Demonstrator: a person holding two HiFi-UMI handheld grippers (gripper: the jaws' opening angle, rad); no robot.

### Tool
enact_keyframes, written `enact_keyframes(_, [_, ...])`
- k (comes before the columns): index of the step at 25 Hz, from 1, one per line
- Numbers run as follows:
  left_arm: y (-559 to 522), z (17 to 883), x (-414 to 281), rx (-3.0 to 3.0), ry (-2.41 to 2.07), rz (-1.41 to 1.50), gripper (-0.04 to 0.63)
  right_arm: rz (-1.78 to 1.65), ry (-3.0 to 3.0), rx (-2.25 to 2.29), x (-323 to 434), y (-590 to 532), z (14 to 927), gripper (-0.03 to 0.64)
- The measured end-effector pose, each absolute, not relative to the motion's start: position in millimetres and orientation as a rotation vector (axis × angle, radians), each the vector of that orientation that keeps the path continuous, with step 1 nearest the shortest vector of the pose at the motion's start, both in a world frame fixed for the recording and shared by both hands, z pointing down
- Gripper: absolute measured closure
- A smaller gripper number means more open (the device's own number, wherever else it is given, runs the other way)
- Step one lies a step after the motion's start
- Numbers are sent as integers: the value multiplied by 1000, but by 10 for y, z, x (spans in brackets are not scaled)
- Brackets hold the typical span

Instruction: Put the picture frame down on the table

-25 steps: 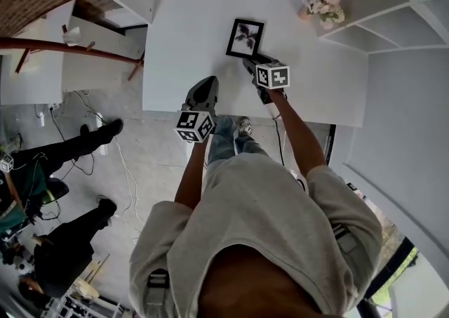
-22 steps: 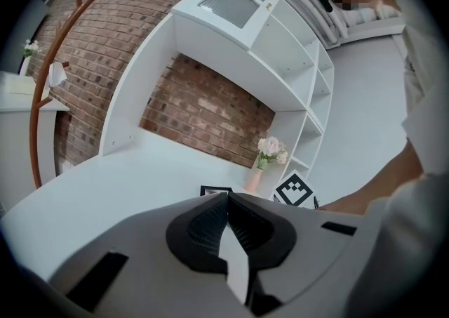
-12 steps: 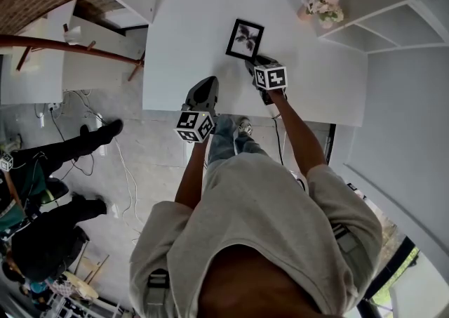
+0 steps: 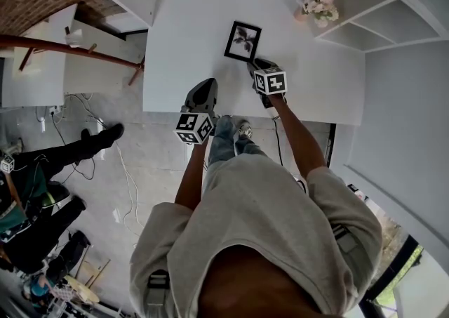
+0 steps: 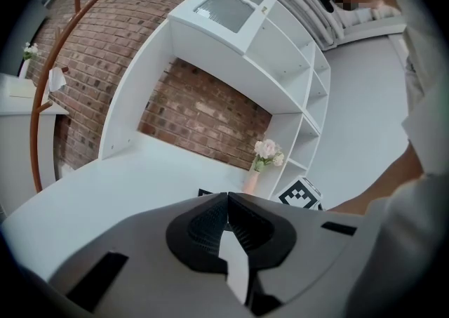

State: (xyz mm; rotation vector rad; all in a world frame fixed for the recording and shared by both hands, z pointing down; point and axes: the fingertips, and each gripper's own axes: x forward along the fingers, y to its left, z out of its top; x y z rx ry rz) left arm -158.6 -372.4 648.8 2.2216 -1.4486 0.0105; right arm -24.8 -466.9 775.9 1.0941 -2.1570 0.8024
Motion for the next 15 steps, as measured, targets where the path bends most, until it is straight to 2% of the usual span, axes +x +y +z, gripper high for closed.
enact_keyframes(6, [-3688, 6423, -1521, 2244, -1444, 10, 578, 735, -2192, 1132, -200, -4600, 7642, 578])
enact_keyframes(15, [-3632, 6305, -1386, 2276, -1440, 20, 578, 709, -2297, 1162, -121, -4436, 7318, 592])
